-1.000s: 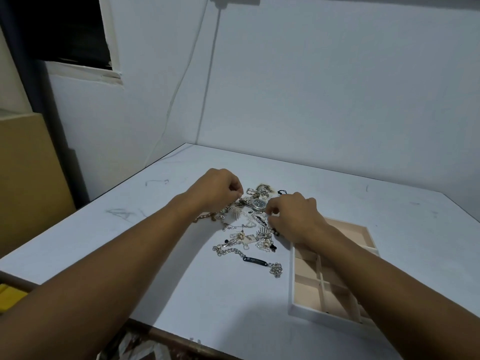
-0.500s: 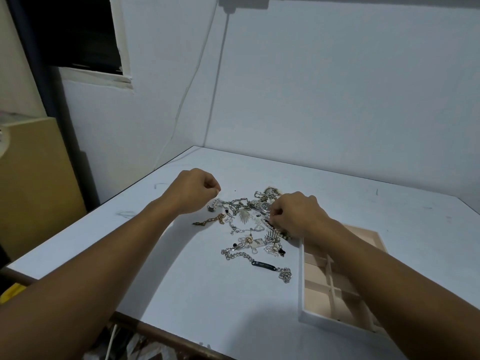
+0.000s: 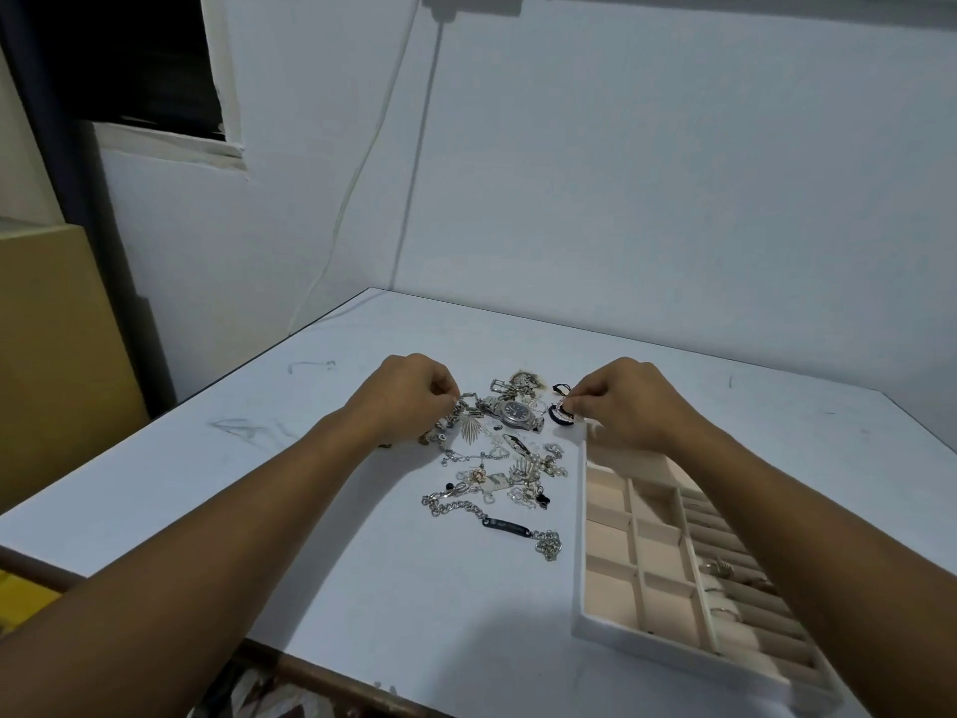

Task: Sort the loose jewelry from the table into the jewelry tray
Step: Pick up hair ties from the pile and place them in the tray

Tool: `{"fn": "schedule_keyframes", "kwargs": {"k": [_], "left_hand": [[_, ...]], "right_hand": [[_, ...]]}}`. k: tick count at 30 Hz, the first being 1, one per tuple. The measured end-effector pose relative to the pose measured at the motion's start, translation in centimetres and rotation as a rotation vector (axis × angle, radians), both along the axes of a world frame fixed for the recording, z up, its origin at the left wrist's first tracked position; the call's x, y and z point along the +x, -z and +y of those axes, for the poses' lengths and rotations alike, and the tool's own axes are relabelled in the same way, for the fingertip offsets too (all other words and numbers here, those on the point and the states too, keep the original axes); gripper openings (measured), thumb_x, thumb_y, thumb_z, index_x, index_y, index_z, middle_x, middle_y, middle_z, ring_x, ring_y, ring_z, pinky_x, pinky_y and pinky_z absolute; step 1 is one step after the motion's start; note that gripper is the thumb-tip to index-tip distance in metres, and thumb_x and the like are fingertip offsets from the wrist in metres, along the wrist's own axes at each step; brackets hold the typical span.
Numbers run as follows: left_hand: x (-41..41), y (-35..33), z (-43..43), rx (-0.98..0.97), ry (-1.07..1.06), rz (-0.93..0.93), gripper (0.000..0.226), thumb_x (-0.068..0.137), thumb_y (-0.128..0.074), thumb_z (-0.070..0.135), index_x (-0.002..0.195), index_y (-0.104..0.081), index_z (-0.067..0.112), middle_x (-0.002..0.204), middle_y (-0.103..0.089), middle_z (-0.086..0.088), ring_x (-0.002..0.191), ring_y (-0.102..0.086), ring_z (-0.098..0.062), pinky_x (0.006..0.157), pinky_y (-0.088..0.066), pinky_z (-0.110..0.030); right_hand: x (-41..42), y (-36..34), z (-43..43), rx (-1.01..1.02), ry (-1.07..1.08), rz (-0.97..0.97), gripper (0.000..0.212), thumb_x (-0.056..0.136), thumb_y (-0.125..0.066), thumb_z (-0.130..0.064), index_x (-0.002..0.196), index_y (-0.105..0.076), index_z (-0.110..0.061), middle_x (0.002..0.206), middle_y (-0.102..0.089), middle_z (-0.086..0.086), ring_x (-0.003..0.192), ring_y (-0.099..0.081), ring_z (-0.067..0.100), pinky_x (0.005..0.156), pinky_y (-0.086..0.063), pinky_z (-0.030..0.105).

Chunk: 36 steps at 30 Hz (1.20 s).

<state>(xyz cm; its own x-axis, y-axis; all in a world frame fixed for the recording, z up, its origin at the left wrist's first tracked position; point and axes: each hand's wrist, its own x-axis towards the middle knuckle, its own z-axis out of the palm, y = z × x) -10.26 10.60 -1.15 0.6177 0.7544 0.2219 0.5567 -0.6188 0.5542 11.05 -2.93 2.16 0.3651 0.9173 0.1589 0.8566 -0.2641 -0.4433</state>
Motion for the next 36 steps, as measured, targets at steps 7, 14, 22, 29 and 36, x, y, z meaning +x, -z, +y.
{"fn": "schedule_keyframes", "kwargs": {"k": [7, 14, 22, 29, 36], "left_hand": [[0.3, 0.4, 0.2, 0.007, -0.011, 0.016, 0.013, 0.087, -0.06, 0.018, 0.089, -0.072, 0.023, 0.086, -0.072, 0.004, 0.077, -0.064, -0.01, 0.063, -0.047, -0.021], [1.6, 0.4, 0.7, 0.101, -0.006, 0.099, 0.013, 0.088, -0.061, 0.035, 0.096, -0.07, 0.03, 0.11, -0.067, 0.007, 0.104, -0.058, -0.017, 0.091, -0.045, -0.036], [9.3, 0.0, -0.6, 0.249, 0.107, 0.251, 0.024, 0.091, -0.056, 0.043, 0.107, -0.069, 0.032, 0.115, -0.065, 0.002, 0.111, -0.053, -0.023, 0.09, -0.037, -0.038], [12.8, 1.1, 0.0, 0.247, 0.007, 0.429, 0.027, 0.088, -0.054, 0.032, 0.109, -0.066, 0.02, 0.112, -0.063, -0.004, 0.111, -0.048, -0.028, 0.092, -0.034, -0.042], [14.0, 0.1, -0.5, 0.233, -0.011, 0.487, 0.005, 0.089, -0.05, 0.016, 0.09, -0.051, 0.012, 0.1, -0.058, -0.008, 0.101, -0.046, -0.027, 0.089, -0.03, -0.04]], "right_hand": [[0.6, -0.3, -1.3, 0.011, 0.008, 0.017, 0.011, 0.088, -0.067, -0.025, 0.091, -0.077, -0.02, 0.086, -0.074, 0.0, 0.086, -0.067, 0.02, 0.073, -0.049, 0.029], [1.0, -0.1, -2.2, 0.003, 0.011, 0.042, 0.008, 0.087, -0.068, -0.028, 0.086, -0.075, -0.025, 0.079, -0.072, -0.007, 0.078, -0.069, 0.021, 0.067, -0.048, 0.025], [0.8, -0.7, -3.4, -0.002, 0.015, 0.044, 0.005, 0.086, -0.07, -0.028, 0.085, -0.074, -0.025, 0.075, -0.072, -0.007, 0.075, -0.069, 0.019, 0.066, -0.049, 0.024], [1.4, -1.5, -5.0, -0.026, 0.007, 0.015, 0.007, 0.085, -0.071, -0.029, 0.088, -0.075, -0.025, 0.078, -0.072, -0.007, 0.075, -0.065, 0.01, 0.065, -0.047, 0.023], [2.3, -1.5, -6.2, -0.048, 0.01, 0.001, 0.008, 0.086, -0.07, -0.03, 0.09, -0.076, -0.024, 0.078, -0.07, -0.009, 0.072, -0.062, 0.005, 0.061, -0.043, 0.02]]}}
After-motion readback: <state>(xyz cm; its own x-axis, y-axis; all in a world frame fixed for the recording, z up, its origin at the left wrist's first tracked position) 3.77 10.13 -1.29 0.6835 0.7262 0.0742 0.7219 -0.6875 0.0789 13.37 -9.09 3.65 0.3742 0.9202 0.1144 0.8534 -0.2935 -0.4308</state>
